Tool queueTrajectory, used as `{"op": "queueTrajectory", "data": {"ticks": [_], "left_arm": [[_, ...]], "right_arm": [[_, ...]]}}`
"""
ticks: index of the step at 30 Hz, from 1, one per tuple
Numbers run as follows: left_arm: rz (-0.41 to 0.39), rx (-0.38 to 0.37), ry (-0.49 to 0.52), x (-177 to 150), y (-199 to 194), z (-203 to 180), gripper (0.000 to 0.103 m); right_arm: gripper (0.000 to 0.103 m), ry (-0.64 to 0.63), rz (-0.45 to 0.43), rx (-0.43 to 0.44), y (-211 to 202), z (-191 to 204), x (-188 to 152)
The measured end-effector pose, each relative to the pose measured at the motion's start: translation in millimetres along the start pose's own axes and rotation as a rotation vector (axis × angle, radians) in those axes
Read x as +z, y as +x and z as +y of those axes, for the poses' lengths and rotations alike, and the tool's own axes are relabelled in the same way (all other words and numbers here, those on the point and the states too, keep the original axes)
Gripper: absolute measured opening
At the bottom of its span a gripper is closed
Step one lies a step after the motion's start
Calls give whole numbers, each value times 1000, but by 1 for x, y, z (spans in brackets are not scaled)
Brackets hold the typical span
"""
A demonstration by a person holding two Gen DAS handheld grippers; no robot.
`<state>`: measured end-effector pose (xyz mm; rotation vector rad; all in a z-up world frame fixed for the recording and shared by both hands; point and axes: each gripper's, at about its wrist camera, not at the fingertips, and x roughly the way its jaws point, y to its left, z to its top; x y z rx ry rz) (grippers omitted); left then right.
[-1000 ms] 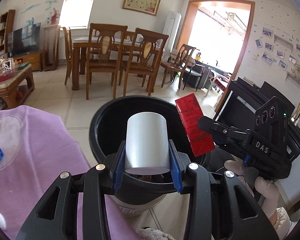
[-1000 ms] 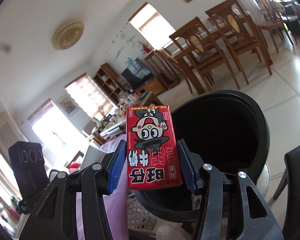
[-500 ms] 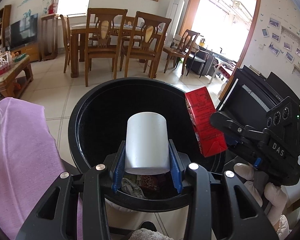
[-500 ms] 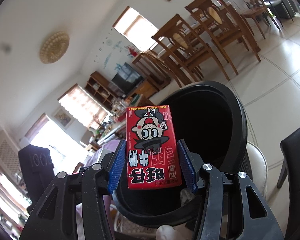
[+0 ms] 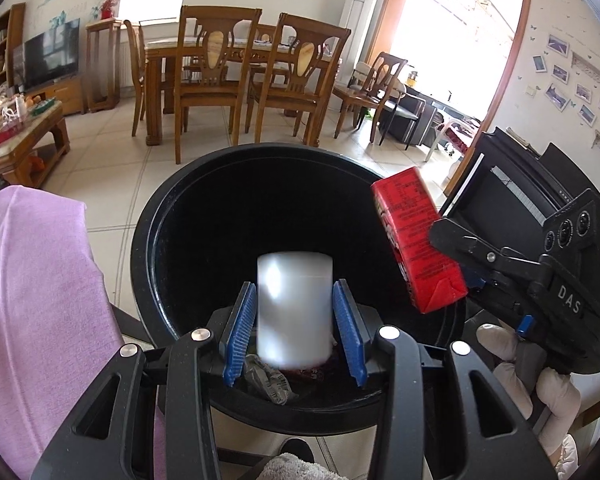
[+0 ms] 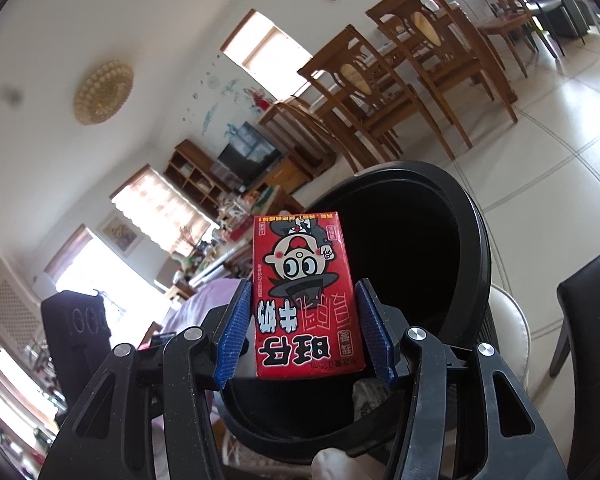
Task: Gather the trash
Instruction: 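Open both grippers to drop the cup and milk box into the bin, then grasp the yellow wrapper with the left gripper while the right grasps black-gold packs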
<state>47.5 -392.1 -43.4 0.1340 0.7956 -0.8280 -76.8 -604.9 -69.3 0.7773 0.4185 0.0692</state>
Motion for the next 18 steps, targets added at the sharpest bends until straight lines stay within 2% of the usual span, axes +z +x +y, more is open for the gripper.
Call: {"op": "queueTrajectory", "data": {"ticks": [3,4,5,12,14,18], "left_arm": [[-15,5,-10,0,-5,0,63],[-21,7,-8,0,-7,0,64],[-24,5,-7,0,-9,-1,64],[-62,2,-15,-10,-42,4,66],[-80,5,-32,-13,-55,11,66],[-135,33,-86,-21,-91,39,66]], "right_arm": [[56,-3,5,2,2,1,0],[62,-7,4,-4,3,2,0],[64,-11,2,-11,3,4,-1],[66,-77,-6,-19,4,28,-8],[69,-111,-3,-22,8,42,-11],[69,-184,23,-8,19,76,-18]]}}
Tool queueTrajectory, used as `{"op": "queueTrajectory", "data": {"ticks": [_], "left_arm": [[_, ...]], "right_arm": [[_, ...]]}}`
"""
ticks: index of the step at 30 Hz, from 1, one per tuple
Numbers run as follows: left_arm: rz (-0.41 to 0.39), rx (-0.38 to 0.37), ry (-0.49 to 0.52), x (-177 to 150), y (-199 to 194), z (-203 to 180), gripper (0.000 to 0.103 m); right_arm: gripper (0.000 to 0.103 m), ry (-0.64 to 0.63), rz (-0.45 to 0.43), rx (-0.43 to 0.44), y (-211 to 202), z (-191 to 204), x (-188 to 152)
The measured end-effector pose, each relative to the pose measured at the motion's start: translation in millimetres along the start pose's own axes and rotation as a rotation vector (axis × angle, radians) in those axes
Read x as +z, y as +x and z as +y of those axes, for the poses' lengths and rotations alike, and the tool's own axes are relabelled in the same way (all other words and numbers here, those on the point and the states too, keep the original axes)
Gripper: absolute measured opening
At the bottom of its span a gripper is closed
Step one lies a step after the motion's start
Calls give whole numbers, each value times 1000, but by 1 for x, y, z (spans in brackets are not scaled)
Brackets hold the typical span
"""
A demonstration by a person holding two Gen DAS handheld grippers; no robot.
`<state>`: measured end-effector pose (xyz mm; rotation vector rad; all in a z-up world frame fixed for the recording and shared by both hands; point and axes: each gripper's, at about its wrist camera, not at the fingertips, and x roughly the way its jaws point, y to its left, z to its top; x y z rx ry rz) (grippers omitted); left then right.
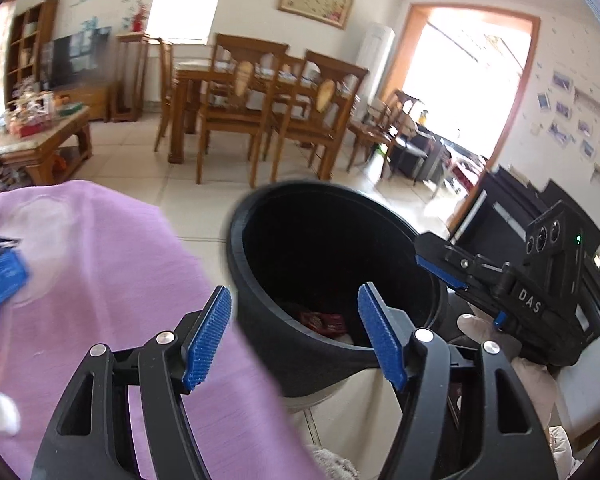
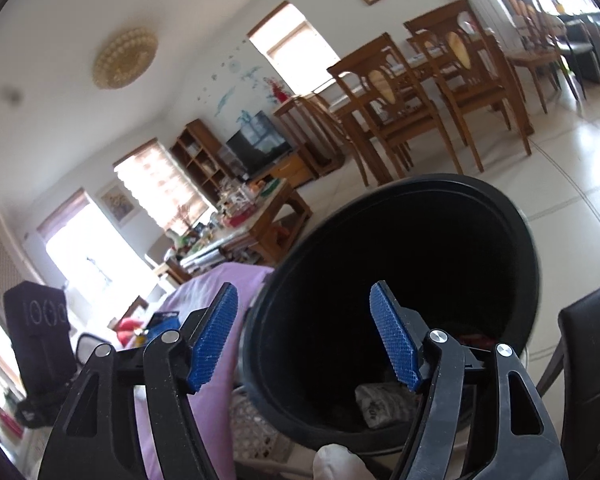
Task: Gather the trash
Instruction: 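Grasp the yellow wrapper with the left gripper while the right grasps black-gold packs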
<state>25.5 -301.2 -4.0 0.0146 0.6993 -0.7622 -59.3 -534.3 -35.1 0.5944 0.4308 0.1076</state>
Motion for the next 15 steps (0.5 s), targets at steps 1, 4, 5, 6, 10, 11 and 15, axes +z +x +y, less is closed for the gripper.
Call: {"op": "queueTrajectory", "data": {"ticks": [1,4,5,6,10,11,15], "left_arm": [[-14,14,-16,0,-9,9,66],[-55,73,-61,-3,-38,43,72],[-68,102,-76,-5,-48,55,80],[-89,141,-99,-8,-59,72,80],[-110,281,-212,-17,-92,143,80],[-109,301,-232,-18,-96,154,80],[-47,382,-332,-23,-101,222,80]], "right_arm": [[69,-22,8,7,4,11,-1],[69,-74,36,32,19,44,-5],[69,-87,45,39,23,52,-6],[69,-108,57,45,30,65,-9],[69,-171,104,75,55,105,-18],[69,-192,120,83,63,116,-21],[69,-281,176,117,93,160,-30]]}}
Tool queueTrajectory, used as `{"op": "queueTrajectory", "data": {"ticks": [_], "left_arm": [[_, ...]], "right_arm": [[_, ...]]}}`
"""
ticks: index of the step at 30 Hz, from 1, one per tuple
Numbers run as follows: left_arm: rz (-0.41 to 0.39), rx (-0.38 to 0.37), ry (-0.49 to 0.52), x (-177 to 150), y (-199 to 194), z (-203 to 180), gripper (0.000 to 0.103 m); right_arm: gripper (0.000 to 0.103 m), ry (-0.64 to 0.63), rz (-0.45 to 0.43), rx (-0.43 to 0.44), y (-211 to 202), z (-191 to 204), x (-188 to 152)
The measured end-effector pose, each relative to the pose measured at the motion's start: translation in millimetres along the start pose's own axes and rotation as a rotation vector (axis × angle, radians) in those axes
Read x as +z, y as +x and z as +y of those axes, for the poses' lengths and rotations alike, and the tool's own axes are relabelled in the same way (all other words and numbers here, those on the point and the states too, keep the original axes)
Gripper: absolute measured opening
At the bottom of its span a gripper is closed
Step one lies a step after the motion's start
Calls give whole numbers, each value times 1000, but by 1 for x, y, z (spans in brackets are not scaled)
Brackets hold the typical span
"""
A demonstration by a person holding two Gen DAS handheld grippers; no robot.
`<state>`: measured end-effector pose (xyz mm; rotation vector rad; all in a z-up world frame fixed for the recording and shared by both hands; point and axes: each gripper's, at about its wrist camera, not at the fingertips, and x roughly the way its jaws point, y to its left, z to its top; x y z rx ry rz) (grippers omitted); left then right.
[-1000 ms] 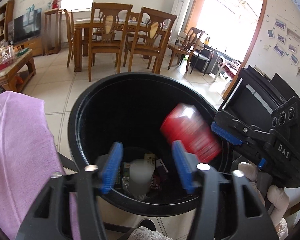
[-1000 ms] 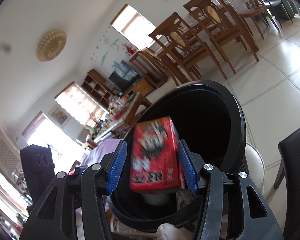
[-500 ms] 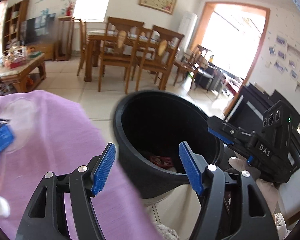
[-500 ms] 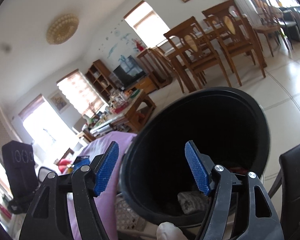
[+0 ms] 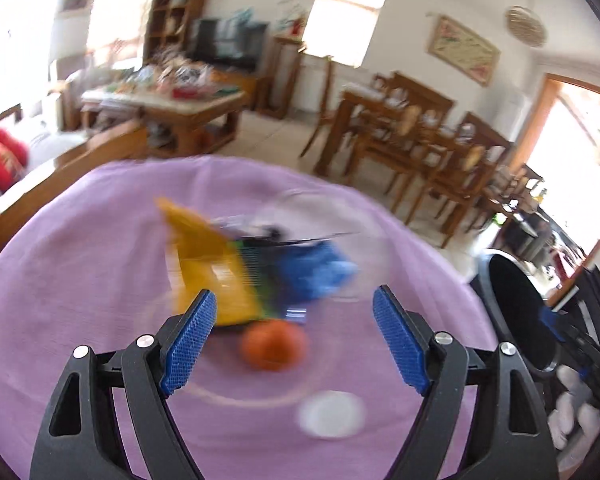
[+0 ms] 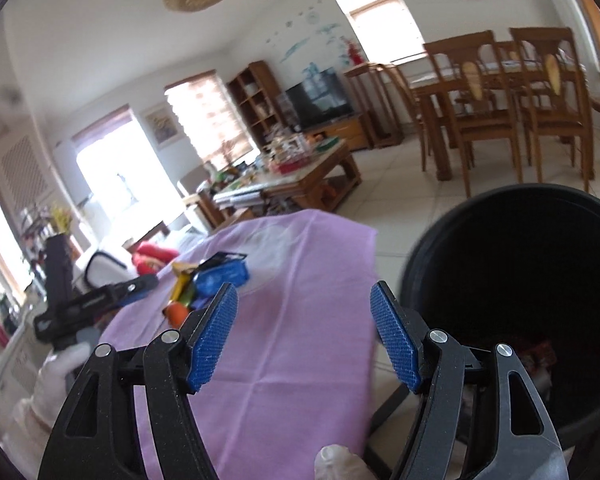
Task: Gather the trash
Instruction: 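Grasp the yellow wrapper with the left gripper while the right grasps black-gold packs, then carry the yellow wrapper and black-gold packs over the black bin with both grippers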
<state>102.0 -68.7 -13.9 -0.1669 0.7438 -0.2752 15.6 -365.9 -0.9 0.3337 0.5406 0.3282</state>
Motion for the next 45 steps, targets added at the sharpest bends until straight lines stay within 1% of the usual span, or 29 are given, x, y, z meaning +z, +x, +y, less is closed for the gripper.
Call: {"op": "queueTrajectory", "data": {"ticks": [3,5,6,8,9,10,11,13,14,15,16,17,19,20,22,23,24,25,27,30,32,34,35,37,39,41,42,44,45], "left_arm": [[83,0,-24,10,28,21,80],[124,16,-17,12,42,32,80],[146,38,-3,14,52,35,80],[157,58,-8,16,59,45,80],[160,55,-18,18,64,51,80],[149,58,-16,18,63,59,81],[145,60,-14,18,63,62,81],[138,58,-12,18,61,70,80],[133,54,-6,17,60,71,78],[124,47,2,15,58,75,72],[122,54,7,16,57,73,66],[120,85,31,15,56,75,54],[116,54,22,16,54,82,50],[114,45,9,16,52,85,43],[112,26,-5,17,49,91,38],[110,18,-15,17,49,93,35],[110,11,-21,17,48,95,35],[109,7,-23,17,48,95,34],[108,4,-24,18,47,95,33],[96,18,-12,18,45,92,29],[94,15,-15,19,45,91,27],[85,17,-12,19,44,91,23],[83,17,-7,19,43,90,21],[77,18,-1,18,42,89,18],[74,20,-7,18,41,91,17],[66,18,-22,18,40,93,17],[62,16,-26,18,40,94,16],[55,11,-30,19,39,95,15],[41,-1,-34,19,37,95,15]], "right_arm": [[69,-72,40,27,29,27,8],[69,-157,79,24,53,49,18],[69,-217,97,16,68,63,23],[69,-318,128,9,93,85,31],[69,-375,145,7,108,96,35],[69,-412,156,7,118,103,34],[69,-480,178,9,135,117,38],[69,-568,204,21,158,130,42],[69,-612,216,25,172,138,44],[68,-659,234,31,188,147,45],[62,-689,253,34,199,155,46],[60,-721,280,38,214,161,46],[55,-780,315,43,238,173,42],[53,-803,329,43,248,176,41],[44,-848,381,30,268,181,35],[42,-863,401,20,274,178,32],[38,-866,419,22,281,178,30],[30,-859,440,31,288,177,29],[24,-850,474,44,300,177,27],[22,-853,479,31,309,183,23],[17,-841,472,24,310,184,21],[9,-824,456,16,305,185,20],[7,-806,445,19,302,186,22],[3,-757,411,32,290,183,27],[3,-676,374,70,273,177,37],[3,-574,341,131,253,166,45],[3,-536,334,152,245,162,49],[3,-420,325,209,228,150,55],[3,-380,316,228,221,145,57]]}}
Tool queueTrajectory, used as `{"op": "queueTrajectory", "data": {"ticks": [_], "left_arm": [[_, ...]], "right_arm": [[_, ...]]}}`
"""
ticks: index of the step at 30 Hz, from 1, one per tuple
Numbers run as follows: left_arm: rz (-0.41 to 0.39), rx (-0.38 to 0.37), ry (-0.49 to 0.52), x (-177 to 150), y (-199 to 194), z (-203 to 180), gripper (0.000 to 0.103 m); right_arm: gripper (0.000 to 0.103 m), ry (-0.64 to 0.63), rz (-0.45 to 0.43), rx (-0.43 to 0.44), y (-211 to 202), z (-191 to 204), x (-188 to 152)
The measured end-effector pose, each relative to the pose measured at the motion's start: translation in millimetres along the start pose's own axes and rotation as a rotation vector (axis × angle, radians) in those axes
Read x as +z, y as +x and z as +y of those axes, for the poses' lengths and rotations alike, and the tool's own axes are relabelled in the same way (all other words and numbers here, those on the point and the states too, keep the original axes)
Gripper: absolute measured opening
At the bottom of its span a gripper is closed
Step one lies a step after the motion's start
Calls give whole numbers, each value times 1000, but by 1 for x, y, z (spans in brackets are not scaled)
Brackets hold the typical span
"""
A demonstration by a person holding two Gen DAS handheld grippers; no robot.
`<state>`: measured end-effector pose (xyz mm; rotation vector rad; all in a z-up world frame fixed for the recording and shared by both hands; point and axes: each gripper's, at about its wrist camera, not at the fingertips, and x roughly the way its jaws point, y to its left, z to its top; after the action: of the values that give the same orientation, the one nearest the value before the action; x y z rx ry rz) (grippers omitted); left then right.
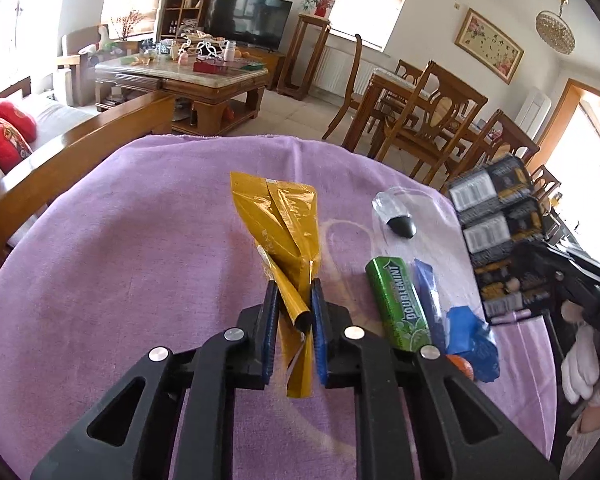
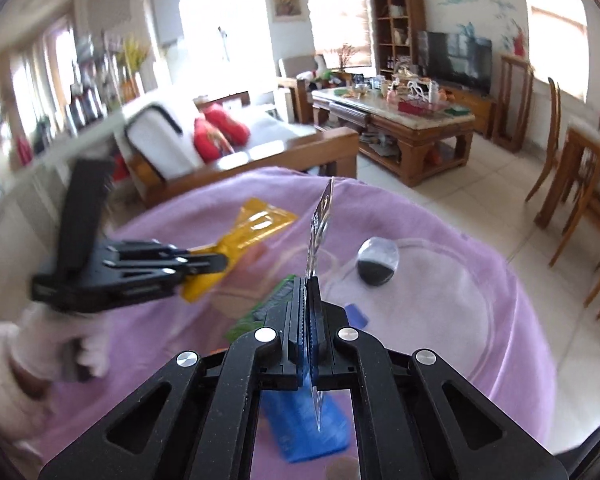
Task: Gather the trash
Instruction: 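Carry the yellow wrapper and black-gold packs over the black bin with both grippers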
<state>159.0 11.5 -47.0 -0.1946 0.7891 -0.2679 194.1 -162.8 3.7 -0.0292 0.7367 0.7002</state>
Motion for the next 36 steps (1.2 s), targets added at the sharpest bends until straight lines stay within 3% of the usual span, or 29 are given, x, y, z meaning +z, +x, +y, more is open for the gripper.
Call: {"op": "queueTrajectory", "data": {"ticks": [3,9,20,27,36], "left_arm": [[-21,-7,12,1,-4,-5,15],[-100,-78,70,-5,-38,-38,15],[-222,-189,198,-34,-100,-134,16],[-211,-304,269,-48,-94,-208,16],[-124,-441,345,-74,-54,-296,16]], "right_arm": [[3,101,-59,53,-30,-5,-13],[3,186,-165,39,-85,2,-42],[3,192,-313,-103,-174,15,-98],[3,250,-391,-175,-236,-3,-133],[3,447,-483,-298,-318,-78,-213]]}}
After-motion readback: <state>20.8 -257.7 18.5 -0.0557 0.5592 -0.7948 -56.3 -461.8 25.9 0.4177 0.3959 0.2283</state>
